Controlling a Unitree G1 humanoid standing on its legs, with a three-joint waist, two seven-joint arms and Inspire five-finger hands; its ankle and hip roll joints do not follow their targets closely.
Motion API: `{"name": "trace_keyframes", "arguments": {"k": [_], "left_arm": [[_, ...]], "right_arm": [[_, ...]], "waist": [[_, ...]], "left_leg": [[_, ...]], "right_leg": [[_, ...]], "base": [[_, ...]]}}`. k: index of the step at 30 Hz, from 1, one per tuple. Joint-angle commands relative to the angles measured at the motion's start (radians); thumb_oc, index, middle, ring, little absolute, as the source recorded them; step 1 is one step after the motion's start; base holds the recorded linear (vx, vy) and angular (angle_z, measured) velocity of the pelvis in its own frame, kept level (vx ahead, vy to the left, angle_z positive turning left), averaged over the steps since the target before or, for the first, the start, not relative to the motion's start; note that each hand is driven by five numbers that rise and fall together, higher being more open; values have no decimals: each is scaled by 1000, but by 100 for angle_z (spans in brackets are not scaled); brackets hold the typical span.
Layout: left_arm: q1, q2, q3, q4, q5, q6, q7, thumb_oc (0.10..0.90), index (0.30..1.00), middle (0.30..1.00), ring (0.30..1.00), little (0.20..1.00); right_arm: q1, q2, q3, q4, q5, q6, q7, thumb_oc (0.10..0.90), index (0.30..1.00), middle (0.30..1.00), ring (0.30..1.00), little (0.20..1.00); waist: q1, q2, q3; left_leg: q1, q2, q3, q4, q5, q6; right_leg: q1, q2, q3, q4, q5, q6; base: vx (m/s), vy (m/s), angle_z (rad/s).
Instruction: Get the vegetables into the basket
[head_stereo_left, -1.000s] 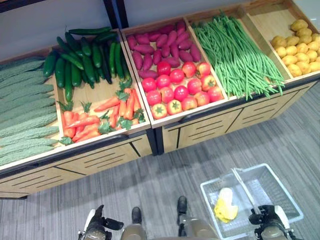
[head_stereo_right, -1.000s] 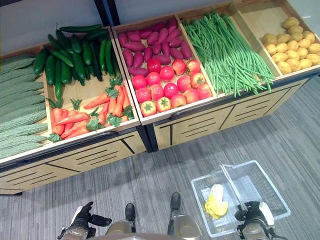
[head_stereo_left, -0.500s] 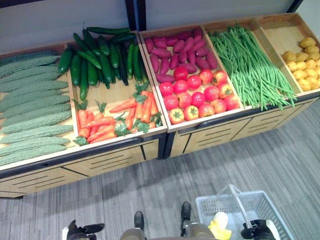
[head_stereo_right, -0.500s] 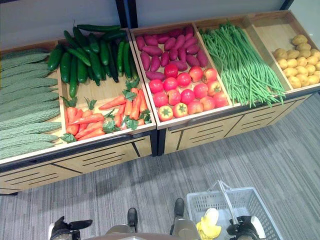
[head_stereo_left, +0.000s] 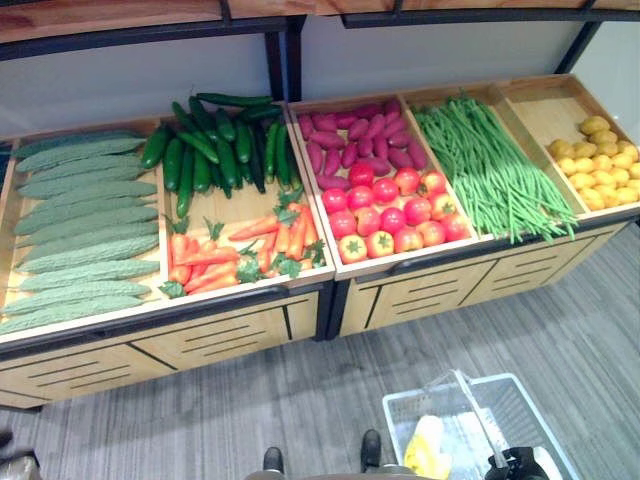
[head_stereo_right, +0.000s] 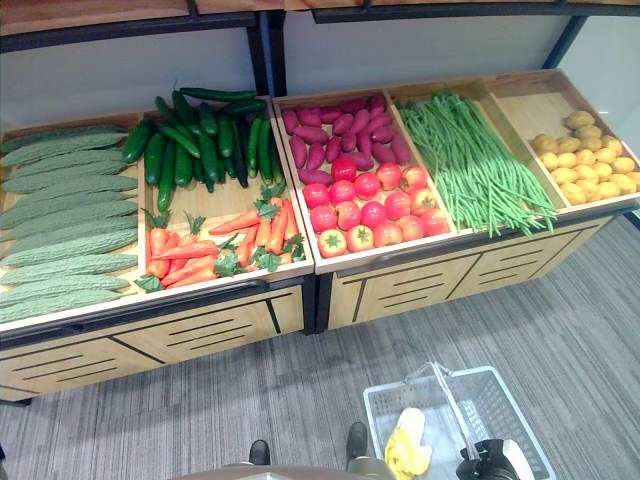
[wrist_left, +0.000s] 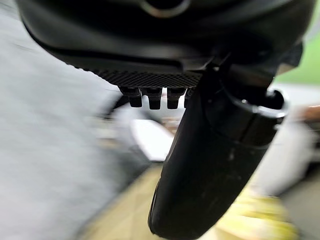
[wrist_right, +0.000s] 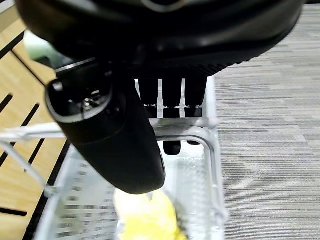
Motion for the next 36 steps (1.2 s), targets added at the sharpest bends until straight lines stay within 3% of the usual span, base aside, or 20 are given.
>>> {"name": "trace_keyframes", "arguments": {"k": [1,2,6,11,12,15,16,22,29,36], "left_arm": [[-44,118,-48,-62,265,-35,88,900,1000,1000,1000,1000],[-50,146,-88,-103,357,-15,80,900,1000,1000,1000,1000],[-75,206,-167,-192,464,-18,21,900,1000,1000,1000,1000],[-154,227,-268,-299,474,-57,-93,900,1000,1000,1000,1000],[-194,271,-330,-332,486,-85,-157,900,1000,1000,1000,1000],[-209,284,-349,-321,491,-90,-167,900,1000,1000,1000,1000],[-302,327,-466,-338,502,-103,-247,900,1000,1000,1000,1000],[-351,397,-594,-324,559,-108,-360,900,1000,1000,1000,1000],[-362,426,-681,-290,665,-96,-392,900,1000,1000,1000,1000],[-380,423,-681,-245,711,-52,-371,900,1000,1000,1000,1000]], "right_arm": [[-40,-74,-11,0,-16,-37,-89,400,300,300,300,300],[-44,-82,-17,-7,-17,-37,-90,400,300,300,300,300],[-61,-103,-16,-21,-21,-34,-87,400,300,300,300,300],[-86,-127,-5,-39,-36,-21,-65,400,300,300,300,300],[-101,-140,3,-58,-41,-19,-54,400,300,300,300,300],[-104,-141,6,-68,-44,-20,-51,400,300,300,300,300],[-134,-151,23,-91,-49,-27,-44,400,300,300,300,300],[-129,-161,17,-108,-50,-28,-28,400,300,300,300,300],[-128,-164,6,-98,-54,-30,-31,400,300,300,300,300],[-141,-170,11,-96,-60,-28,-36,400,300,300,300,300]], "waist": [[-29,-35,30],[-32,-33,32],[-43,-28,33],[-65,-23,36],[-77,-21,39],[-79,-21,41],[-101,-20,51],[-115,-16,53],[-119,-14,54],[-116,-14,64]], "left_leg": [[-7,34,-19,2,-16,-46],[-10,33,-21,2,-15,-45],[-12,33,-20,2,-16,-44],[-11,32,-11,2,-19,-43],[-10,32,-4,2,-19,-42],[-10,32,0,2,-19,-43],[-12,36,17,2,-19,-42],[-6,41,32,2,-19,-42],[-3,46,39,2,-18,-45],[-16,48,39,2,-11,-46]], "right_leg": [[60,-95,3,3,-27,118],[60,-96,3,3,-26,119],[56,-99,7,3,-21,122],[47,-101,21,3,-17,123],[43,-101,30,3,-13,123],[41,-101,34,3,-12,123],[19,-97,57,3,-1,124],[13,-91,75,3,1,124],[8,-87,81,3,0,124],[-4,-84,82,3,4,125]], "base": [[-46,5,6],[-36,5,6],[-8,2,1],[-14,15,-4],[-23,34,-10],[-27,25,-9],[-57,29,-15],[-4,12,-20],[2,-1,-1],[0,0,0]]}}
